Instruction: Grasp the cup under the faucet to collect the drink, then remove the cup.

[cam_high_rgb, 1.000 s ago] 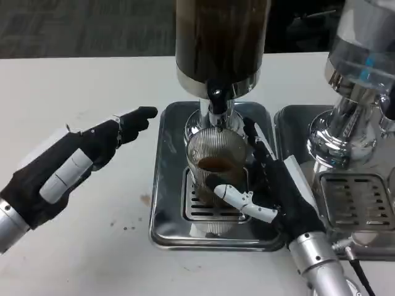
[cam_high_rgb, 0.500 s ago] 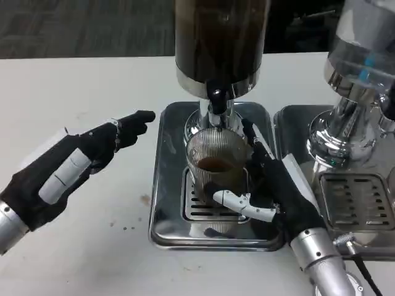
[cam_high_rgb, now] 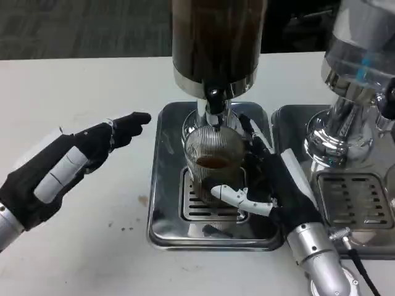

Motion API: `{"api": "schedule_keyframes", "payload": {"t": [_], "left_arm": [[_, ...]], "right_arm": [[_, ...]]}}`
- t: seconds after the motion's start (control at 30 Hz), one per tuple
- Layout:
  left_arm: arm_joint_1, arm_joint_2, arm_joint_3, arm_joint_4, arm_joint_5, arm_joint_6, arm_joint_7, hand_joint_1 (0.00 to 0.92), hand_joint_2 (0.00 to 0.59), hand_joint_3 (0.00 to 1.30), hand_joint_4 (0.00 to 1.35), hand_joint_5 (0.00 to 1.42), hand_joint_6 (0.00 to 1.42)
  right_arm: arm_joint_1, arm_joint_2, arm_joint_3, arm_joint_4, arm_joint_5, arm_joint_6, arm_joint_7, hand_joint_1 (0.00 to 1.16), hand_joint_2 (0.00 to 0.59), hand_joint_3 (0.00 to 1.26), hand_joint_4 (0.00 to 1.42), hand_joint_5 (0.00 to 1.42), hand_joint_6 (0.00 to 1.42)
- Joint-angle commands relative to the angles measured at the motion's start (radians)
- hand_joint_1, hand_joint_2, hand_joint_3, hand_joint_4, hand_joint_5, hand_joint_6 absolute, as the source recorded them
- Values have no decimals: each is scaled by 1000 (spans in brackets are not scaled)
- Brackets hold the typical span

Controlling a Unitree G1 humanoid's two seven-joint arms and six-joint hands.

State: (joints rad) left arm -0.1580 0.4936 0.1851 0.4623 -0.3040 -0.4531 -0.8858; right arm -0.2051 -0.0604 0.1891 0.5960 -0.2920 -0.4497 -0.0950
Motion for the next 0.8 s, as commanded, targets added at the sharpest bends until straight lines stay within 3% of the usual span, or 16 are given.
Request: {"api": "schedule_keyframes", "payload": {"t": [0.03, 0.27, 0.5, 0.8], "left_arm": [[-6, 10, 0, 16, 9, 9, 8, 0, 118, 196, 79, 67, 40], [-8, 12, -1, 28, 12, 8, 8, 0, 120, 205, 88, 79, 52], [-3, 13, 0, 30, 12, 8, 10, 0, 123, 206, 89, 79, 54], [5, 15, 2, 27, 9, 12, 9, 0, 126, 219, 107, 87, 55]], "right_arm": [[3, 11, 18, 24, -18, 17, -15, 776, 173, 120, 116, 189, 266], [18, 20, 26, 22, -36, 1, -67, 776, 182, 267, 268, 329, 390], [28, 27, 33, 25, -51, -23, -128, 775, 181, 279, 293, 353, 407], [45, 34, 40, 20, -91, -52, -227, 789, 185, 390, 413, 494, 573]]}}
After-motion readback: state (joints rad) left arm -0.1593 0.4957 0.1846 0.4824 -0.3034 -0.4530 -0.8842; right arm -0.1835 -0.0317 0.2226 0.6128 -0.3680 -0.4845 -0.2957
